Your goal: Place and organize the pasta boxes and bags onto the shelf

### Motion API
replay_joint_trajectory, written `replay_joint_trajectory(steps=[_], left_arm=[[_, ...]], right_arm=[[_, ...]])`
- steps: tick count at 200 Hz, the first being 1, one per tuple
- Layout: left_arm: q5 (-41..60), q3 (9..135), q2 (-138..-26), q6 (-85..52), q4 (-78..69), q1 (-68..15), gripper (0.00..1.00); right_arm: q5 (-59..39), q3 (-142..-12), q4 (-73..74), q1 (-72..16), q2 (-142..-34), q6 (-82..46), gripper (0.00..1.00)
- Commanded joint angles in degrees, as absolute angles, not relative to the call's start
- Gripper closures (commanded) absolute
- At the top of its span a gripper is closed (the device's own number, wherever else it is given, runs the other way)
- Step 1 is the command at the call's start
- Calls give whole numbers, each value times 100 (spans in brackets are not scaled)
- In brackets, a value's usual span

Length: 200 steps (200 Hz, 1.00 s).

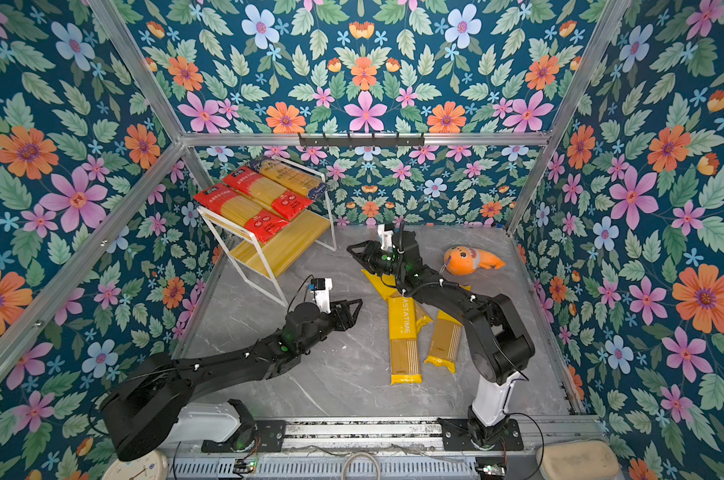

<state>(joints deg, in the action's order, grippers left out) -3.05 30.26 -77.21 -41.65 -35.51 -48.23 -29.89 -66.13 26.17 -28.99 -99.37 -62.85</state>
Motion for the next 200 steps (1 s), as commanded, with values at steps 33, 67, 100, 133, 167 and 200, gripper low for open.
replay_joint_trajectory(steps=[33,67,100,133,167,200], left_arm=[[-364,3145,-8220,-3944,-3507,-5036,32],[-217,3362,-8795,-3938,-3541,-5165,32],[-173,3708,-9454,-3943,-3603,-5378,31],[-143,3876,-9914,-4003,-3604,-5563,30],[-45,3946,-10150,-4068,-3653,-5633,30],[26,3849,-10299,-4244,-3949,-5641,30]], right_arm=[[-1480,-4885,446,-2900,-8221,-4190,61],[-721,-4352,-985,-2849,-7582,-3268,57],[-640,-4008,-1603,-2644,-7314,-3017,50],[-1007,-3851,-1713,-2496,-7453,-2980,46],[-1221,-3722,-1372,-2473,-7834,-3006,45],[-1875,-3760,-1020,-2458,-8141,-3053,46]])
